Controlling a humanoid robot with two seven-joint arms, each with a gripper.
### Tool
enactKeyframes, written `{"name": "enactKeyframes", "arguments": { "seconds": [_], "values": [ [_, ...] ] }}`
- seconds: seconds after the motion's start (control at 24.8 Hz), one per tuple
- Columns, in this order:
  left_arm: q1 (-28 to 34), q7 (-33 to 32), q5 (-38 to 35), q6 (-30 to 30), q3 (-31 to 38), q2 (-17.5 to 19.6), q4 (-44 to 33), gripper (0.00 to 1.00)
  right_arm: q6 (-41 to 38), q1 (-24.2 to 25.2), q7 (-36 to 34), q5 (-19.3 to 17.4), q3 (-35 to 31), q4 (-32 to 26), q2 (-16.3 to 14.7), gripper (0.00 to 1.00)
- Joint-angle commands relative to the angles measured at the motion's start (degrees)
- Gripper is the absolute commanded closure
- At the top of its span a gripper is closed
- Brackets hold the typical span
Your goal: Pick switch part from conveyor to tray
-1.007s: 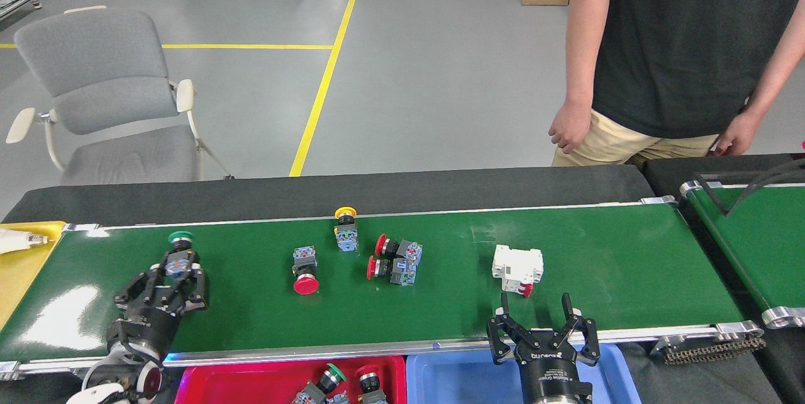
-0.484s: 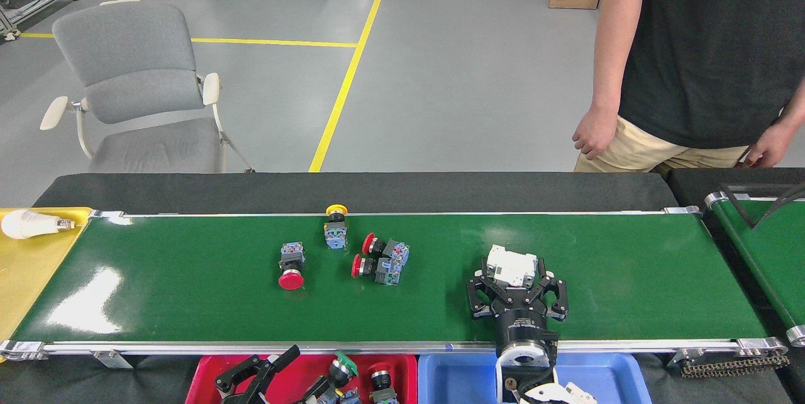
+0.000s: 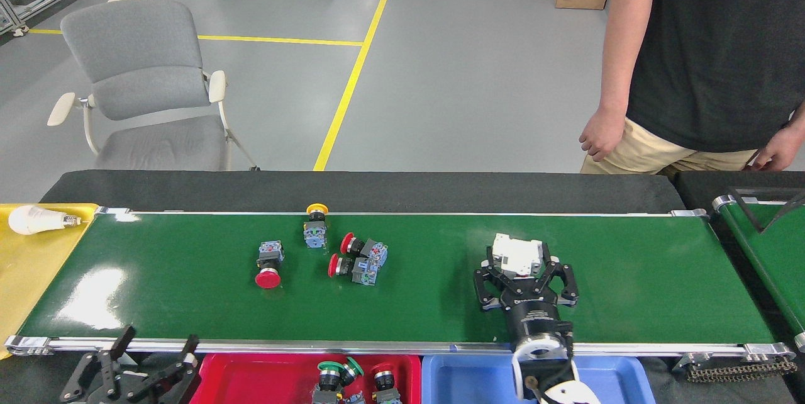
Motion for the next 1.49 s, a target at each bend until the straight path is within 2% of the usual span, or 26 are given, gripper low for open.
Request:
{"name": "enactKeyframes", "arguments": {
  "seconds": [0.0, 0.04, 0.08, 0.24, 0.36, 0.56, 0.73, 0.89, 0.93, 1.05, 1.09, 1.13, 1.21, 1.25, 1.29, 1.37, 1.45],
  "values": [
    [-0.2, 0.5, 0.3, 0.4, 0.1, 0.4, -1.0, 0.0, -8.8, 5.4, -0.7, -0.1, -0.2, -7.0, -1.8, 0.74],
    [0.0, 0.4, 0.1, 0.2, 0.0, 0.5, -1.3, 0.0, -12.7, 8.1, -1.6, -0.1, -0.2, -7.1, -2.1, 0.32],
    [-0.3, 0.2, -0.1, 0.2, -0.3, 0.6, -1.4, 0.0, -15.2, 8.9, -2.1, -0.1, -0.2, -6.9, -2.0, 0.0],
    [-1.8, 0.0, -0.6, 0.7, -4.9, 0.4, -1.2, 0.0, -18.0, 9.0, -1.9, -0.2, -0.2, -6.6, -1.3, 0.0],
    [-5.0, -1.3, -2.7, 1.1, -7.6, 0.3, -0.6, 0.0, -17.6, 7.8, -1.9, -0.5, -1.3, -6.6, 1.1, 0.0],
    [-14.3, -6.1, -4.9, 1.7, -7.2, -0.3, 8.6, 0.0, -17.5, 7.8, -1.9, -0.6, -9.9, -6.6, 3.1, 0.0],
    [-18.7, -6.1, -4.8, 4.9, -7.0, 0.7, 16.1, 0.0, -16.9, 12.2, -2.4, -0.6, -18.3, -6.4, 4.1, 0.0],
    [-20.0, -6.1, -4.8, 6.8, -4.9, 3.0, 20.3, 0.0, -17.8, 14.9, -1.9, -1.1, -22.3, -6.4, 2.6, 0.0],
    [-20.6, -6.1, -4.8, 8.0, -4.5, 3.4, 21.8, 0.0, -19.1, 14.9, -1.9, -2.9, -22.9, -6.3, 1.3, 0.0],
    [-23.0, -5.7, -4.8, 11.9, -4.3, 5.2, 26.1, 0.01, -25.1, 14.9, -1.8, -11.9, -24.2, -6.0, -4.3, 0.0],
    [-24.2, -5.5, -4.7, 13.6, -4.3, 5.7, 27.7, 0.05, -26.1, 15.0, -1.8, -14.2, -24.7, -5.7, -5.7, 0.0],
    [-24.7, -5.2, -4.6, 14.7, -4.3, 5.8, 28.7, 0.12, -26.4, 15.0, -1.8, -15.0, -24.7, -5.3, -6.2, 0.0],
    [-25.1, -5.2, -4.2, 15.5, -4.3, 5.8, 29.6, 0.39, -26.4, 14.9, -1.8, -15.1, -24.9, -4.7, -6.4, 0.0],
    [-25.0, -5.1, -3.9, 15.1, -4.3, 5.6, 29.5, 0.58, -26.4, 15.0, -1.8, -15.1, -24.9, -4.4, -6.4, 0.0],
    [-24.9, -5.1, -2.8, 15.1, -4.2, 5.3, 29.5, 0.73, -26.4, 14.9, -1.8, -15.1, -24.9, -3.7, -6.4, 0.0],
    [-23.7, -5.0, 0.8, 14.7, -4.7, 5.3, 29.2, 0.86, -26.4, 14.9, -1.9, -15.1, -24.9, -3.3, -6.4, 0.0],
    [-20.0, -2.6, 3.1, 12.1, -5.0, 5.8, 26.9, 0.93, -26.3, 15.0, -1.7, -15.1, -25.4, -3.4, -6.4, 0.0]
  ]
}}
